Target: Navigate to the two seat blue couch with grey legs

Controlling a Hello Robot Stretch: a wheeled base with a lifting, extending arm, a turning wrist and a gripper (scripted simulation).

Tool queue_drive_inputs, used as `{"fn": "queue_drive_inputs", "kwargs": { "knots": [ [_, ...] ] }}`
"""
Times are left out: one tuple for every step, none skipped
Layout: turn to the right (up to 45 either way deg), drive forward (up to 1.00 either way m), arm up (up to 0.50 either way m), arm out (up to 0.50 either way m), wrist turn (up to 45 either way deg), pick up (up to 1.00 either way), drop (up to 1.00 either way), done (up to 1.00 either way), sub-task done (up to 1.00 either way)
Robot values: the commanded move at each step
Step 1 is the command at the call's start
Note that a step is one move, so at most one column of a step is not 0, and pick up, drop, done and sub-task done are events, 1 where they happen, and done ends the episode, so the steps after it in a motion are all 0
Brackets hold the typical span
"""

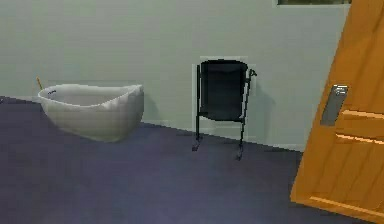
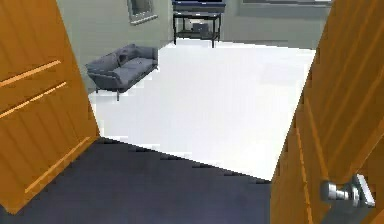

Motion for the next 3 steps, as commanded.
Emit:
{"fn": "queue_drive_inputs", "kwargs": {
  "knots": [
    [45.0, 0.00, 0.00, 0.00, 0.0, 0.00, 0.00, 0.00, 0.00],
    [30.0, 0.00, 0.00, 0.00, 0.0, 0.00, 0.00, 0.00, 0.00],
    [0.0, 1.00, 0.00, 0.00, 0.0, 0.00, 0.00, 0.00, 0.00]
  ]
}}
